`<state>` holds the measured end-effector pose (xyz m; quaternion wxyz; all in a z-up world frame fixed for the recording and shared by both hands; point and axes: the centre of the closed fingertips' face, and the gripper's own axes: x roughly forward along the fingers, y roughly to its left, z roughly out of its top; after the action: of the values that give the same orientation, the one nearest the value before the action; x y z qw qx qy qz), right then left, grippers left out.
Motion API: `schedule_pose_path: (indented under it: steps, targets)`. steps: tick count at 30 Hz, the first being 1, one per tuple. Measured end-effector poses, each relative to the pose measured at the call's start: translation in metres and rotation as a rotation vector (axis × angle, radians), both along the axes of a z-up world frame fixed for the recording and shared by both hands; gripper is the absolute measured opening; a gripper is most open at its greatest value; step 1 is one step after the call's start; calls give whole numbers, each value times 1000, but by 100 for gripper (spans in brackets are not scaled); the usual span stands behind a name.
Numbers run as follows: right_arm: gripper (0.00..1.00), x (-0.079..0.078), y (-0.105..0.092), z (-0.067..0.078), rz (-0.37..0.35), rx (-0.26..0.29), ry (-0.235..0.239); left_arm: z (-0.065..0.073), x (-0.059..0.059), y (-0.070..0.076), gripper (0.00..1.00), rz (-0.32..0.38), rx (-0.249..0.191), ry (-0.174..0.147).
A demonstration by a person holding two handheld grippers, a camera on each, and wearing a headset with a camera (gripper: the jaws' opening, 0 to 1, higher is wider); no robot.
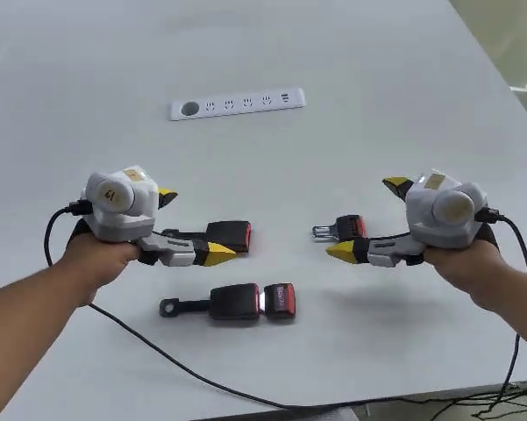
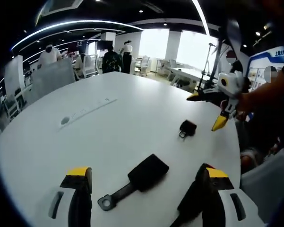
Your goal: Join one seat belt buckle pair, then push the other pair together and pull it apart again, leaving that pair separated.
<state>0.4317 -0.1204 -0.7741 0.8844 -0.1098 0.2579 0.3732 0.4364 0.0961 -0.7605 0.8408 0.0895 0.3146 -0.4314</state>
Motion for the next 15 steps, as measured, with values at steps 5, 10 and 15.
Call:
schedule_pose_path:
  steps: [5,10,15]
  targets:
    - [100,-14,2,11,-20,21,-26,14,-16,17,100,47,-32,-32]
    - [100,-25,4,19,-34,32,-46,19,-35,35,100,69,-31,-46]
    - [100,-37,8,23,-39,31,-65,28,-50,46,100,73,-56,-69]
